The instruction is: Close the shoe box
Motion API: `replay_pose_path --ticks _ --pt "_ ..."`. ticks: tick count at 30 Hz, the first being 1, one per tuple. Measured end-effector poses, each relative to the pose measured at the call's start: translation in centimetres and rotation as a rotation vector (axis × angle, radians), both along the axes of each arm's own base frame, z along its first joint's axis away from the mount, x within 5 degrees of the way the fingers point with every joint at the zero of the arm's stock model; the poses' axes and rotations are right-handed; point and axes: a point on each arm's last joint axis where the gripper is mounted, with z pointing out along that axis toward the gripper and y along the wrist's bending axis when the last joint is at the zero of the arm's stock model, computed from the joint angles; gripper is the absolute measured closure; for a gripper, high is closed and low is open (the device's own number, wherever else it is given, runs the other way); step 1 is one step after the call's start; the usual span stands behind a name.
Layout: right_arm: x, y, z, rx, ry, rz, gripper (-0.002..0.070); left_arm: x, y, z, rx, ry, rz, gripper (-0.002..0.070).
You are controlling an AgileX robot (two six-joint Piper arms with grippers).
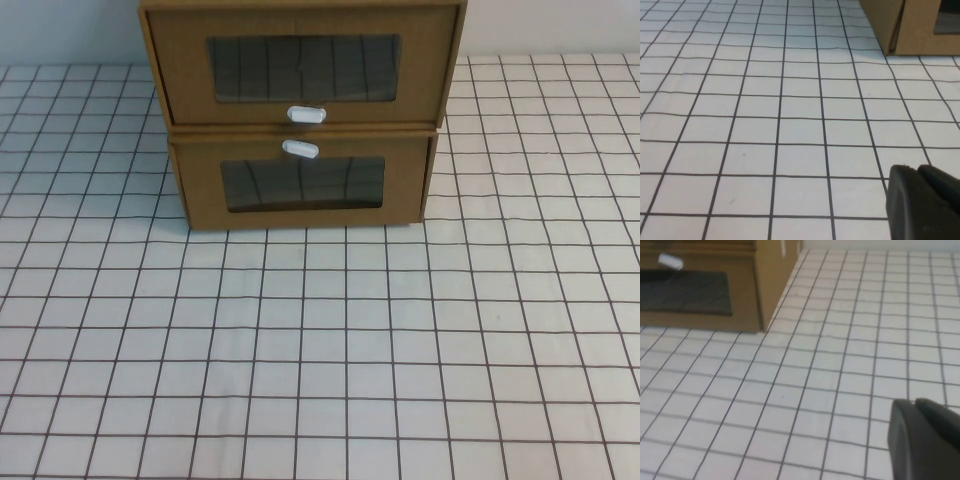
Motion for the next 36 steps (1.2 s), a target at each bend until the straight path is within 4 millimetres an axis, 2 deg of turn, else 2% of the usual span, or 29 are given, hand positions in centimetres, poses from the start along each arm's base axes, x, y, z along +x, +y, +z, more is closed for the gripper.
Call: replay_pose_path --ticks 4,8,14,17,21,25,36 --pt "-1.4 -1.2 0.2 0.052 -0.085 -0.124 0.0689 0.0 0.0 0.0 0.0 0.0 0.0 0.068" --pt "-2.0 -1.8 0.3 0.038 -0.115 -0.284 0.0689 0.0 0.0 0.0 0.0 0.001 0.0 0.068" --pt "-1.9 -0.9 0.2 0.191 -0.156 -0.376 0.0689 0.0 0.0 0.0 0.0 0.003 0.0 0.068" --pt "-0.8 -0.5 -1.5 0.205 -0.194 -0.372 0.0689 0.0 0.0 0.0 0.0 0.003 0.0 0.068" --pt "0.7 0.1 -5.0 0.132 -0.231 -0.311 0.0689 0.0 0.0 0.0 0.0 0.003 0.0 0.068" --pt "1.3 0.3 -7.8 0.088 -0.221 -0.275 0.0689 0.0 0.0 0.0 0.0 0.003 0.0 0.068" --pt "1.2 0.6 -9.1 -0.005 -0.103 -0.193 0.0689 0.0 0.0 0.0 0.0 0.003 0.0 0.068"
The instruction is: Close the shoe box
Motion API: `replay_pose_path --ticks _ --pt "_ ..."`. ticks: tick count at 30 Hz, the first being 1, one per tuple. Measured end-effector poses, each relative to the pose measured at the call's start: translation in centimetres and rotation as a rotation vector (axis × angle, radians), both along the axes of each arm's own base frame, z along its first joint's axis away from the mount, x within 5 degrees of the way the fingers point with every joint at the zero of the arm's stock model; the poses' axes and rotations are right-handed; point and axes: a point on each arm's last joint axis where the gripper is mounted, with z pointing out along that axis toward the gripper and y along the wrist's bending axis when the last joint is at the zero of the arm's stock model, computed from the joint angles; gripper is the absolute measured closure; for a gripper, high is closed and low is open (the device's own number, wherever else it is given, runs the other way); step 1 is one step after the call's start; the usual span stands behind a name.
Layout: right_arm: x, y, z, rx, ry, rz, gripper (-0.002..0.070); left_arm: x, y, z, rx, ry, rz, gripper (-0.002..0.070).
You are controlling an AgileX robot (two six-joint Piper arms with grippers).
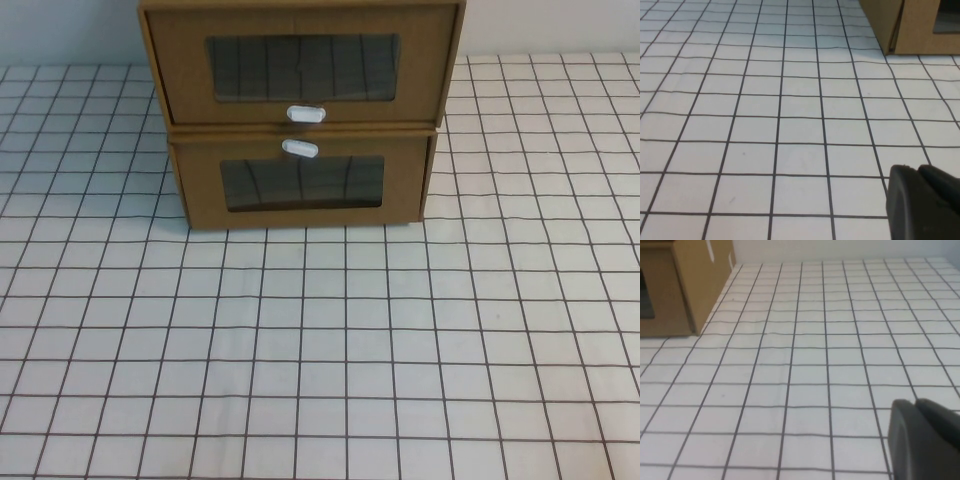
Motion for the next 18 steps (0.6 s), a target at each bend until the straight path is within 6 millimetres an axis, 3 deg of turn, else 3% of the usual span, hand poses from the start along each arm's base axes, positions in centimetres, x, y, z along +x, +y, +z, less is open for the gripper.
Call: replay_pose_path --ticks 10,18 --pt "-0.6 1.8 -0.9 -0.126 0.078 0.273 0.0689 0.0 0.0 0.0 0.0 0.0 0.0 0.068" --pt "-0.5 1.9 -0.8 -0.096 0.074 0.246 0.0689 0.0 0.0 0.0 0.0 0.0 0.0 0.068"
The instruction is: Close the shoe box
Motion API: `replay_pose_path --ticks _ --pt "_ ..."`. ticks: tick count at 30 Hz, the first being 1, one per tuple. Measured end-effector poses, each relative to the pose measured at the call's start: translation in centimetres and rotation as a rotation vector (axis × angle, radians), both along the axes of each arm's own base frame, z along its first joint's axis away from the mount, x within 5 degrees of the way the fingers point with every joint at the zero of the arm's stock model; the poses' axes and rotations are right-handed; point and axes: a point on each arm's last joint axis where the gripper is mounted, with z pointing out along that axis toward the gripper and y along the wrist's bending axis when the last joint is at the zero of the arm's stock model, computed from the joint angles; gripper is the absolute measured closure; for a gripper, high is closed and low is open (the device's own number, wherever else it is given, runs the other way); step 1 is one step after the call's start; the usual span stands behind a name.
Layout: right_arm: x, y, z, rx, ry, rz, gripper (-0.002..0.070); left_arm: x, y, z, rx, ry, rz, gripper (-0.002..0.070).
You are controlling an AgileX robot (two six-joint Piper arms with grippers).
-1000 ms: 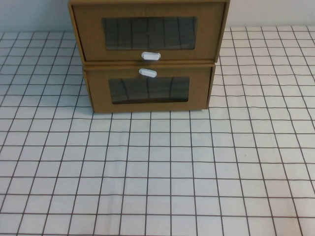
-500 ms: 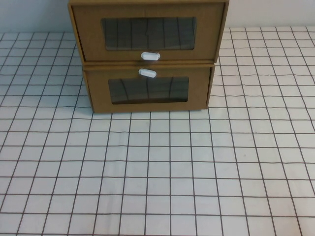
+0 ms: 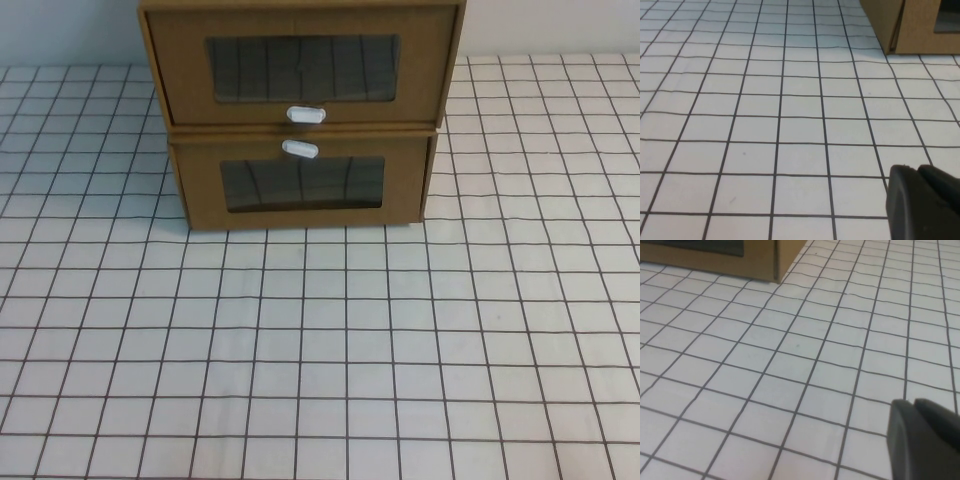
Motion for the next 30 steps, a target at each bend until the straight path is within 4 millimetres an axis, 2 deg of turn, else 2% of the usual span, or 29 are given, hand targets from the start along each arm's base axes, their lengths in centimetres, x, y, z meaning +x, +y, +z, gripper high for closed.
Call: replay_pose_path --ticks 30 --pt "-0.02 0.07 0.01 0.015 0.003 0.004 0.0689 0.0 0.0 0.0 0.0 0.0 0.0 0.068"
